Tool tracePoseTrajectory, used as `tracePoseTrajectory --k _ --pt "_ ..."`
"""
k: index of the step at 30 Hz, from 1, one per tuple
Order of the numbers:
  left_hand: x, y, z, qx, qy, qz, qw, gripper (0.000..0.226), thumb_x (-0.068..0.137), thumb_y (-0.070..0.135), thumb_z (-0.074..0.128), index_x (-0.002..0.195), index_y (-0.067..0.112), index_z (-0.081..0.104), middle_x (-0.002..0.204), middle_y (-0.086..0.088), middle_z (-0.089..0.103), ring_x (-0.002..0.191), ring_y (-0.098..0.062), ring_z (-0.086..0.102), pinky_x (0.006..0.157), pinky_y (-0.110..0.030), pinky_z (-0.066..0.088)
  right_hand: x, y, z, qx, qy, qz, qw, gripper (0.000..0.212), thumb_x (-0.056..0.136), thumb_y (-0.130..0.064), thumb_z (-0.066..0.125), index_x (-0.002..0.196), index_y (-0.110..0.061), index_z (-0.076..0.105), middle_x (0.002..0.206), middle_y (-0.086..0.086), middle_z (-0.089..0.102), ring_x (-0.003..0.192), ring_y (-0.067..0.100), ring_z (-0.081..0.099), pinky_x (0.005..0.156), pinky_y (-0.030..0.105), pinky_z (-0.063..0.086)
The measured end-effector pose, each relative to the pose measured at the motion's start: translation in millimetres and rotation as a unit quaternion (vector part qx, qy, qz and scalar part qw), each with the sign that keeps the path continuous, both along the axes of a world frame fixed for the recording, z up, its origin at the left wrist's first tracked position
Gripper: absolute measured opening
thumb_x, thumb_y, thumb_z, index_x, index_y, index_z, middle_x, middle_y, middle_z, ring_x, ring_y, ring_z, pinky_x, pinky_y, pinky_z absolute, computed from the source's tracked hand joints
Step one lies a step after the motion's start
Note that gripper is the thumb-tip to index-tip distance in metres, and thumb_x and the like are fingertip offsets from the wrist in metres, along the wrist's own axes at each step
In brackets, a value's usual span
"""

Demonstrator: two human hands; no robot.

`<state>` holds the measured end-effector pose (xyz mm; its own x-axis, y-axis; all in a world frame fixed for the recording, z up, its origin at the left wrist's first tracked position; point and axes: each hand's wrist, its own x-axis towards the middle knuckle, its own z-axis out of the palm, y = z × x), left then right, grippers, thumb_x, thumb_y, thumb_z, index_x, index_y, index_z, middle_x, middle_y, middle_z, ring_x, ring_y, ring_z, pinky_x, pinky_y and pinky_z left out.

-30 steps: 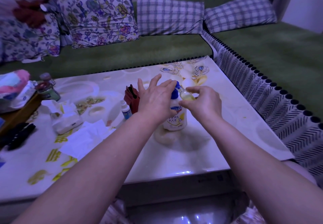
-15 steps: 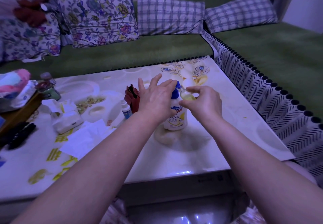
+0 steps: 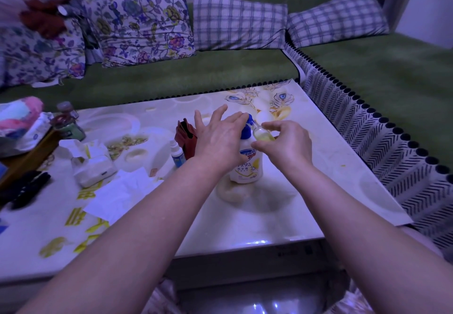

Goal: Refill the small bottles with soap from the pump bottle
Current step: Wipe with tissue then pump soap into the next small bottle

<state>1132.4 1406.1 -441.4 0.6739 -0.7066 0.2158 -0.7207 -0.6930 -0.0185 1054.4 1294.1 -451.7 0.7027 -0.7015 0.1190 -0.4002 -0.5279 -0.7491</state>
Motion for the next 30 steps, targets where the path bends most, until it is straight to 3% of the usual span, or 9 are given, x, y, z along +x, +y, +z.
tracePoseTrajectory --k 8,22,25,27,30 --pt "0.8 -1.1 -0.4 0.003 -0.01 0.0 1.0 0.081 0.069 0.045 0.075 0.137 0.031 0.033 0.146 0.016 0.037 0.144 -0.02 0.012 0.11 -0.064 0.004 0.1 -2.2 2.9 0.0 0.014 0.005 1.0 0.048 0.066 -0.031 0.08 0.113 -0.03 0.068 0.114 -0.007 0.068 0.101 0.016 0.063 0.075 0.024 0.041" --pt "1.4 -2.8 -5.7 0.002 -0.037 -0.007 0.999 0.076 0.072 0.043 0.072 0.135 0.03 0.034 0.142 0.017 0.04 0.144 -0.021 0.013 0.109 -0.064 0.004 -0.6 -2.8 0.9 -0.002 0.016 0.008 1.0 0.049 0.067 -0.03 0.08 0.114 -0.028 0.068 0.119 -0.01 0.066 0.103 0.015 0.063 0.077 0.023 0.039" --pt "0.0 -1.3 -11.8 0.003 -0.053 -0.009 0.999 0.073 0.074 0.041 0.071 0.135 0.029 0.034 0.141 0.016 0.041 0.143 -0.021 0.015 0.109 -0.064 0.004 0.2 -1.2 -7.1 -0.003 0.014 0.003 1.0 0.047 0.067 -0.032 0.079 0.112 -0.029 0.069 0.118 -0.008 0.067 0.105 0.017 0.063 0.089 0.027 0.045" --pt "-1.7 0.4 -15.7 0.002 -0.061 -0.012 0.998 0.073 0.075 0.04 0.069 0.137 0.029 0.033 0.142 0.016 0.041 0.143 -0.021 0.016 0.109 -0.063 0.005 -0.5 1.9 -11.7 -0.003 0.005 0.003 1.0 0.044 0.068 -0.033 0.077 0.111 -0.027 0.07 0.116 -0.005 0.069 0.105 0.016 0.063 0.103 0.037 0.041" --pt "-2.3 0.0 -14.3 0.006 -0.055 -0.012 0.998 0.071 0.076 0.043 0.068 0.136 0.029 0.035 0.142 0.016 0.042 0.143 -0.021 0.015 0.109 -0.063 0.004 -0.9 3.9 -13.2 -0.002 -0.001 -0.001 1.0 0.042 0.07 -0.034 0.076 0.11 -0.026 0.07 0.115 -0.004 0.069 0.107 0.015 0.062 0.109 0.042 0.035"
